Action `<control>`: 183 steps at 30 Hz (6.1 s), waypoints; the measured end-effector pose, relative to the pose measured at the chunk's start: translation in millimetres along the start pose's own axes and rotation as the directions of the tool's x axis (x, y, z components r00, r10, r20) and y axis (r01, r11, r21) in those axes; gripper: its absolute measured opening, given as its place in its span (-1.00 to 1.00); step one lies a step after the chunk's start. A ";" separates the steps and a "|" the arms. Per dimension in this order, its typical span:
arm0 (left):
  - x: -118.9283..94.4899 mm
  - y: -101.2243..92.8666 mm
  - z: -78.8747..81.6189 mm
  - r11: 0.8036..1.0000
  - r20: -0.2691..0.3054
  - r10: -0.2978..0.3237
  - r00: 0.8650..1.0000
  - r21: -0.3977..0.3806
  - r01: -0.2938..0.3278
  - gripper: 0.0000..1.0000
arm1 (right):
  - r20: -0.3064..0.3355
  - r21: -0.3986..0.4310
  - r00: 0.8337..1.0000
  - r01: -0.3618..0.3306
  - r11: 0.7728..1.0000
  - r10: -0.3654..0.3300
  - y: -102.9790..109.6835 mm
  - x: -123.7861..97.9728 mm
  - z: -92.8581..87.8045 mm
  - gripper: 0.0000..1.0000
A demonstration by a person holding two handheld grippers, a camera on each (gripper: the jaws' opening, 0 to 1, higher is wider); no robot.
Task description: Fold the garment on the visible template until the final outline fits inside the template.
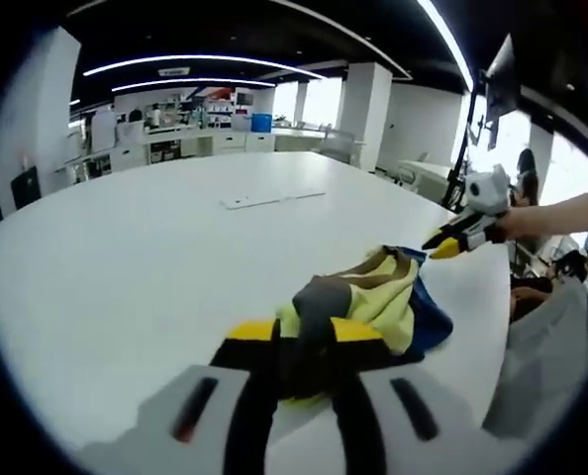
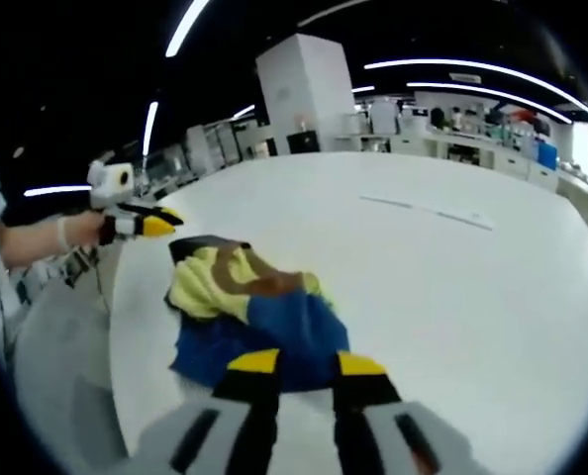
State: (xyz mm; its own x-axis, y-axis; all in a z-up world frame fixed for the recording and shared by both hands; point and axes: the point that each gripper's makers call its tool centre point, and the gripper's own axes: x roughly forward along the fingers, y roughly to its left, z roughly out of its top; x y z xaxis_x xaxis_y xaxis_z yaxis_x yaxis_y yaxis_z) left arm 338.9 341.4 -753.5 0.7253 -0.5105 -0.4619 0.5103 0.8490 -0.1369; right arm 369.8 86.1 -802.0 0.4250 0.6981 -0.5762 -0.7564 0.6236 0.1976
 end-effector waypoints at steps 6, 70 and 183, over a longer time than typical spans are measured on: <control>0.7 -1.0 -2.6 1.000 -0.016 -0.005 1.000 0.007 0.005 -0.79 | -0.021 -0.016 1.000 -0.017 1.000 0.016 2.3 6.7 -4.5 -0.77; 28.6 -18.9 -27.0 0.999 -0.104 -0.033 0.994 -0.029 0.030 -1.00 | -0.024 0.027 1.000 0.007 1.000 -0.006 0.3 -2.2 -13.5 -1.00; 172.7 113.3 49.3 0.996 0.039 0.084 0.996 -0.001 -0.085 -0.22 | 0.088 0.146 0.992 0.073 0.987 -0.086 -147.1 118.6 114.3 -0.22</control>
State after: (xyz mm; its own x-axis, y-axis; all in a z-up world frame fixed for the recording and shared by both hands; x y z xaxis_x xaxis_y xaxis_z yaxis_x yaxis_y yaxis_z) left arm 544.8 342.6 -805.7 0.7832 -0.4418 -0.4374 0.4469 0.8892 -0.0980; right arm 588.3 117.4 -808.7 0.5310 0.6699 -0.5189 -0.6425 0.7175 0.2689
